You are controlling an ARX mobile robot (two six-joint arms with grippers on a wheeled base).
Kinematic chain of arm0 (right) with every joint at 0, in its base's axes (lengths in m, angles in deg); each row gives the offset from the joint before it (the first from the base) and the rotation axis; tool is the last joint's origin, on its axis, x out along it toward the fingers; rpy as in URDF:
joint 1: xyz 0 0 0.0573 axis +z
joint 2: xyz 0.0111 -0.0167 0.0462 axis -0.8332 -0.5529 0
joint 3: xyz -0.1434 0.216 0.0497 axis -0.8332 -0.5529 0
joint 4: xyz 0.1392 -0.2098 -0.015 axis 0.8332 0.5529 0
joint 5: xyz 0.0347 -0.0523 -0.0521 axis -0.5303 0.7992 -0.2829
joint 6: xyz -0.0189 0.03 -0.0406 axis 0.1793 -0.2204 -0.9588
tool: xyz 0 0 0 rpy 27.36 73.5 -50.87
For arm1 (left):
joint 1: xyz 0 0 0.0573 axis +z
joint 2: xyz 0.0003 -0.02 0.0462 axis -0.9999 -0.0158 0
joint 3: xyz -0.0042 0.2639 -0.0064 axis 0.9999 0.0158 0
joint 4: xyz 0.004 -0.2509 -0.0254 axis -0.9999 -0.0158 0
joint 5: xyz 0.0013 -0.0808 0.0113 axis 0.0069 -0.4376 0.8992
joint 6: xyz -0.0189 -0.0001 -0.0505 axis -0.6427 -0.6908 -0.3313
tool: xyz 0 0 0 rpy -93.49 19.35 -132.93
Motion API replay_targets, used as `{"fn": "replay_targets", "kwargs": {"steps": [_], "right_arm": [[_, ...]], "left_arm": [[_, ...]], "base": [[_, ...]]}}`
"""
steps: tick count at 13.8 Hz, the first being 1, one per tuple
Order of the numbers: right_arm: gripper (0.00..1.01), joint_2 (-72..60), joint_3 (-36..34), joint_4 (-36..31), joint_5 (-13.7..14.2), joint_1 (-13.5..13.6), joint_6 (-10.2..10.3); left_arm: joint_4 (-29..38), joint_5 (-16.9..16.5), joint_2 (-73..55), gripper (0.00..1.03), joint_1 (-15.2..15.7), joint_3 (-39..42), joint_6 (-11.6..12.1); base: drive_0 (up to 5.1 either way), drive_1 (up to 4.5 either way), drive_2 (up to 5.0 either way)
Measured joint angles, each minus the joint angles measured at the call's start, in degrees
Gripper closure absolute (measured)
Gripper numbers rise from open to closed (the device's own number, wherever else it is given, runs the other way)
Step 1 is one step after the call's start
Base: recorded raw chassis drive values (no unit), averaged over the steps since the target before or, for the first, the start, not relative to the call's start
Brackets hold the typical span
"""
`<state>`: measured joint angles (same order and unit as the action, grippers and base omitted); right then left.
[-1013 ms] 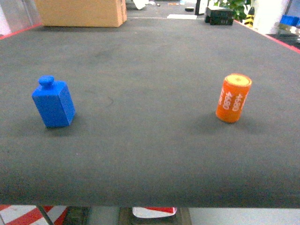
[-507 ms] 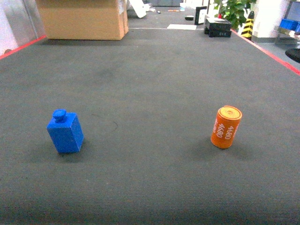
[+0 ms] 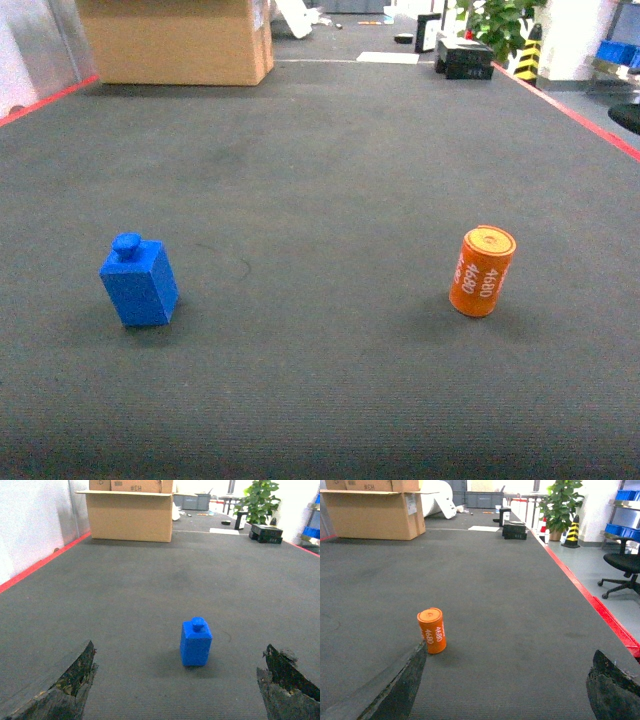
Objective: Sort blue parts and orange caps into right shelf containers
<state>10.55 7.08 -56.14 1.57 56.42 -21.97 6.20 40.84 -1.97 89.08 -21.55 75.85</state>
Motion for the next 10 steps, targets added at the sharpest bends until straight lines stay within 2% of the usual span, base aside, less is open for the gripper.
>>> {"fn": "replay_targets", "kwargs": {"steps": [10], "right_arm": [[0.03, 0.0, 0.0, 0.0, 0.0, 0.0, 0.0]], "left_arm": [[0.0, 0.0, 0.0, 0.05, 0.0, 0.0, 0.02]], "base": [[0.0, 0.0, 0.0]]}}
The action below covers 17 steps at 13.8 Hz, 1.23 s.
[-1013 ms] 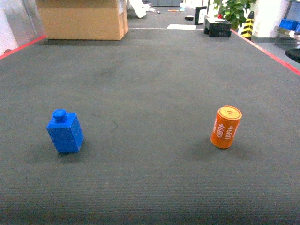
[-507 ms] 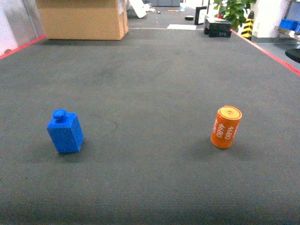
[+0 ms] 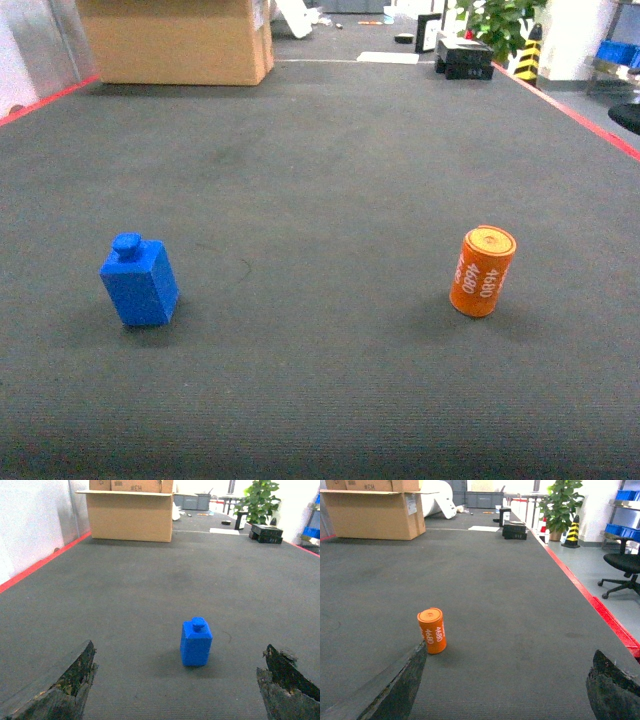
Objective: Sort blue parts and orange caps into right shelf containers
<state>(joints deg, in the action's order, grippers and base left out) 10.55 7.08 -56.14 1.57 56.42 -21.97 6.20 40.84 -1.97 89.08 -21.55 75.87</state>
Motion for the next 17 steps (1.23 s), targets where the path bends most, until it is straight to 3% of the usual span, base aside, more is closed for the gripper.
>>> {"fn": "replay_targets", "kwargs": {"steps": [13, 14, 15, 16, 17], "right_arm": [[0.03, 0.0, 0.0, 0.0, 0.0, 0.0, 0.0], [0.03, -0.55, 0.31, 1.75, 2.25, 0.72, 0.2], [0.03, -8.15, 2.73, 3.3, 14.32, 7.04, 0.92], [0.03, -18.1, 5.27, -3.91, 21.81, 11.63, 1.51], [0.03, -26.84, 8.22, -12.52, 26.38, 14.78, 1.6]], "left_arm": [[-0.2, 0.11, -0.02, 0.05, -0.02, 0.0, -0.07], [-4.42, 6.08, -4.07, 0.05, -2.71, -1.79, -1.62], [1.4, 9.27, -13.07, 0.05, -4.07, -3.65, -2.19], [9.57, 9.73, -21.7, 0.05, -5.62, -6.21, -2.67], [18.25, 10.01, -30.56, 0.05, -7.17, -9.62, -2.64]], "base": [[0.0, 0.0, 0.0], [0.0, 0.0, 0.0], [0.0, 0.0, 0.0], [0.0, 0.0, 0.0], [0.0, 0.0, 0.0]]}}
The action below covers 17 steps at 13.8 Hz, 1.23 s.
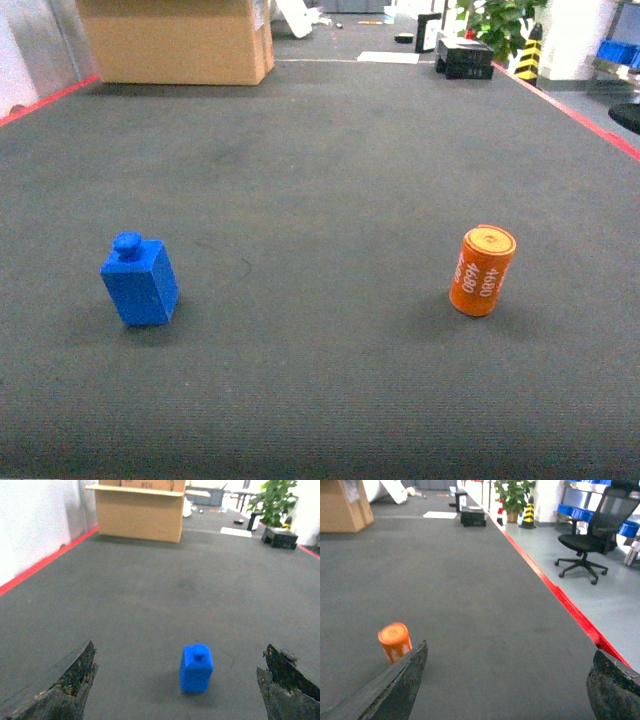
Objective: Sort blue parts and orange caps into right shelf containers
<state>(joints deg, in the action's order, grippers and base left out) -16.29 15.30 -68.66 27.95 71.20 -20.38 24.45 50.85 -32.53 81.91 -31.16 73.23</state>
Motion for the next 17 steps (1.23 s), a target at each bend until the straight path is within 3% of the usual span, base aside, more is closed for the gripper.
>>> {"fn": "replay_targets", "kwargs": {"steps": [1, 2, 4, 6, 10, 14, 17], "right_arm": [[0.03, -11.08, 3.85, -9.84, 0.79, 2.36, 0.15], [0.03, -22.45, 7.56, -18.03, -0.35, 3.43, 0.7], [0.03, -42.77, 14.1, -27.89, -2.64, 3.78, 2.6], [0.03, -50.21, 16.59, -29.83, -3.61, 4.5, 3.32], [0.03, -72.94, 22.86, -35.01, -8.22, 4.72, 8.52], [0.03, -83.45, 29.27, -35.32, -9.53, 4.74, 12.11], [0.03, -87.36, 32.39, -34.62, -9.73, 4.68, 13.29]], "left_arm": [[8.98, -0.24, -10.97, 0.05, -1.36, -3.74, -0.02], [15.74, -0.87, -21.77, 0.05, -2.69, -6.97, -0.35], [21.38, -0.66, -39.6, 0.05, -5.07, -13.6, 0.07], [23.41, -0.61, -45.46, 0.05, -5.46, -15.82, 0.02], [31.45, -1.25, -64.67, 0.05, -5.03, -20.46, -1.16], [33.09, -2.47, -73.9, 0.05, -3.63, -23.15, -1.62], [33.88, -2.64, -78.31, 0.05, -3.26, -25.94, -1.55]], "base": [[0.0, 0.0, 0.0], [0.0, 0.0, 0.0], [0.0, 0.0, 0.0], [0.0, 0.0, 0.0], [0.0, 0.0, 0.0], [0.0, 0.0, 0.0], [0.0, 0.0, 0.0]]}}
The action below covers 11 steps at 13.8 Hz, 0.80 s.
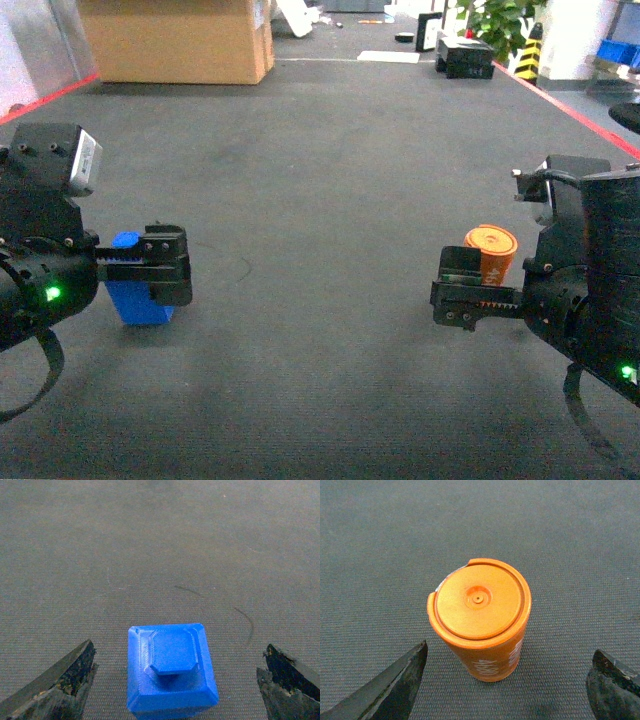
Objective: Sort blue parts and orange caps into right shelf containers
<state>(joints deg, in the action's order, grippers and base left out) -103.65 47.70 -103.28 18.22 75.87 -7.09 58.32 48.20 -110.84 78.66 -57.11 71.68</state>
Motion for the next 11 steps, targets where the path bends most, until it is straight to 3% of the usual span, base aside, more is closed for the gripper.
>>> {"fn": "replay_targets", "kwargs": {"steps": [4, 6, 7, 8, 9, 10, 11], "right_arm": [[0.03, -4.46, 5.25, 3.1, -0.5, -0.61, 1.62], [0.03, -5.35, 7.08, 4.85, -0.5, -0.76, 2.86], [0.11, -5.42, 7.58, 5.33, -0.04, -0.76, 2.84], [0.27, -5.44, 8.31, 6.12, 0.15, -0.72, 2.38], [0.4, -5.44, 8.66, 6.47, 0.2, -0.7, 2.1], [0.55, -5.44, 8.94, 6.99, 0.28, -0.68, 1.64], [0.57, -5.44, 9.07, 7.08, 0.33, -0.7, 1.51]], "left_arm": [[-2.62, -0.15, -7.04, 0.05, 0.83, -5.86, -0.22], [-5.55, -0.17, -9.18, 0.05, 0.83, -8.17, -1.64], [-6.69, -0.26, -9.4, 0.05, 0.76, -8.96, -2.1], [-7.58, -0.37, -9.4, 0.05, 0.76, -9.57, -2.14], [-8.46, 0.28, -9.44, 0.15, 0.76, -9.86, -2.38], [-8.79, 0.26, -9.44, 0.31, 0.76, -9.9, -2.78], [-8.74, 0.24, -9.44, 0.44, 0.76, -9.9, -2.97]], "base": [[0.0, 0.0, 0.0], [0.0, 0.0, 0.0], [0.0, 0.0, 0.0], [0.0, 0.0, 0.0], [0.0, 0.0, 0.0], [0.0, 0.0, 0.0], [0.0, 0.0, 0.0]]}}
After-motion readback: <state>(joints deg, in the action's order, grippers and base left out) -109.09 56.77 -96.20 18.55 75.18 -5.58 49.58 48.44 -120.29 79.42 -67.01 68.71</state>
